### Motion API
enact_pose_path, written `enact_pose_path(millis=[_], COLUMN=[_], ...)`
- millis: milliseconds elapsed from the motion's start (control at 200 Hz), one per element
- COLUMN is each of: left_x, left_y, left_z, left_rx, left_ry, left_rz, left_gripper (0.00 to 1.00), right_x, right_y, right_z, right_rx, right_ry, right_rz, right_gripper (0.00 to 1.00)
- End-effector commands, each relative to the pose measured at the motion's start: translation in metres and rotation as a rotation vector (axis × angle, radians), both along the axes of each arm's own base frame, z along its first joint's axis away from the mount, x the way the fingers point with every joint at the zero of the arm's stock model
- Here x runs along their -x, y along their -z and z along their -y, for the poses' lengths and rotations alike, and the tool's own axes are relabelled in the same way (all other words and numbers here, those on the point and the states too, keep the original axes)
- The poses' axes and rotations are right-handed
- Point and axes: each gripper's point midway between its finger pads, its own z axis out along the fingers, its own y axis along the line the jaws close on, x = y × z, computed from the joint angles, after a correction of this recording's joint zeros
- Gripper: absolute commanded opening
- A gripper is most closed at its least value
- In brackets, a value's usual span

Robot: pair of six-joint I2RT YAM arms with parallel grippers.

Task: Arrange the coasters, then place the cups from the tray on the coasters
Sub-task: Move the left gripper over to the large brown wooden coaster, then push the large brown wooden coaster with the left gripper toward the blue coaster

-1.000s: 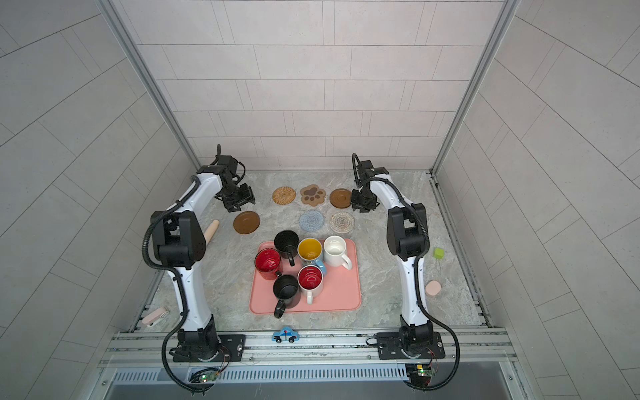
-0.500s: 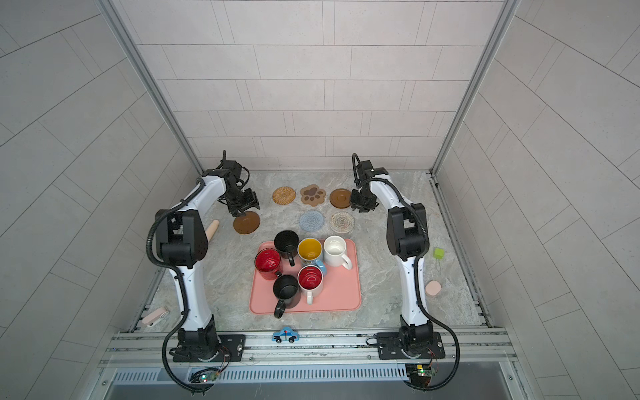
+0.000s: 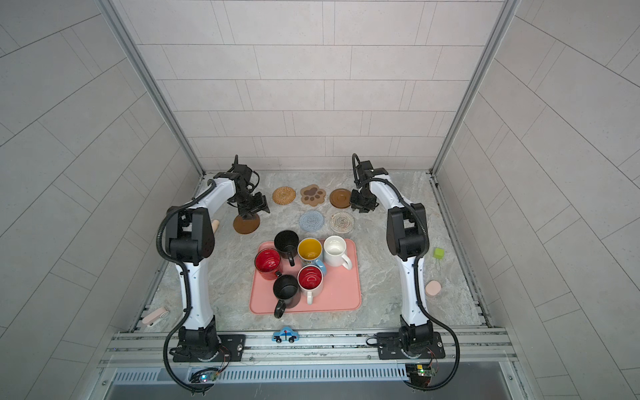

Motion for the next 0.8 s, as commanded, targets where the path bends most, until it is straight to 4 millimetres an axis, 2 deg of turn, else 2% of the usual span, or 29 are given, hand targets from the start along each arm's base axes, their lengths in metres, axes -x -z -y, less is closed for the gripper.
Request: enact_pose_path(millis=[0,440,796], left_x=[0.005,0.006,0.002], left_y=[0.009,0.026,0.030], left_z=[-0.004,-0.001,0.009], left_rx=[-0.026,-0.039,-0.020], left_ry=[0.028,0.076,0.085], left_rz=[-0.026,-0.053,-0.056], left_gripper=[0.68,0.68,0.68], right_x=[0.003,0.003,0.002], right_y=[-0.016,-0.018,-0.017], right_z=[0.007,0.007,0.007], right_rx=[0.013,0.014,0.015], right_ry=[0.020,0.025,0.031], right_rz=[0.019,0.022,0.020], right_gripper=[0.31,0.31,0.31])
